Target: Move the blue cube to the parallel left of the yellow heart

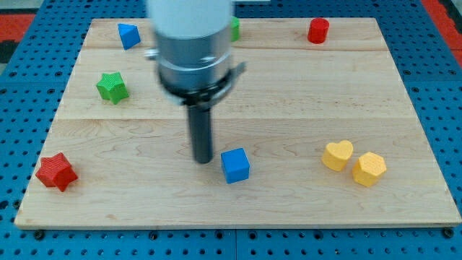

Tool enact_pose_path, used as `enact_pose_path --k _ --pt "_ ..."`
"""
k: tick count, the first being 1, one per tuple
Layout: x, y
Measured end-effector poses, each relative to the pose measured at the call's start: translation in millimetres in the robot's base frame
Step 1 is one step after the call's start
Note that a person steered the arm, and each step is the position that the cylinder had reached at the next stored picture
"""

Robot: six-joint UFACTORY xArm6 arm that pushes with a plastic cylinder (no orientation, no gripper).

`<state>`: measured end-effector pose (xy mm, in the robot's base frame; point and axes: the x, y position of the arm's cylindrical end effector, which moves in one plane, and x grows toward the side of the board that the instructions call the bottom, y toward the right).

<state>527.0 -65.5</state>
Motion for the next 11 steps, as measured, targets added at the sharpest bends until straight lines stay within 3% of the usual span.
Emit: enact_pose_path --k 1,2,3,4,5,6,8,9,11 --pt "18 4" --pt "-15 79" --pt "-19 120" --pt "7 41" --pt "20 101" --pt "-16 148" --pt "8 71" --pt "-2 51" --pt "-190 -42"
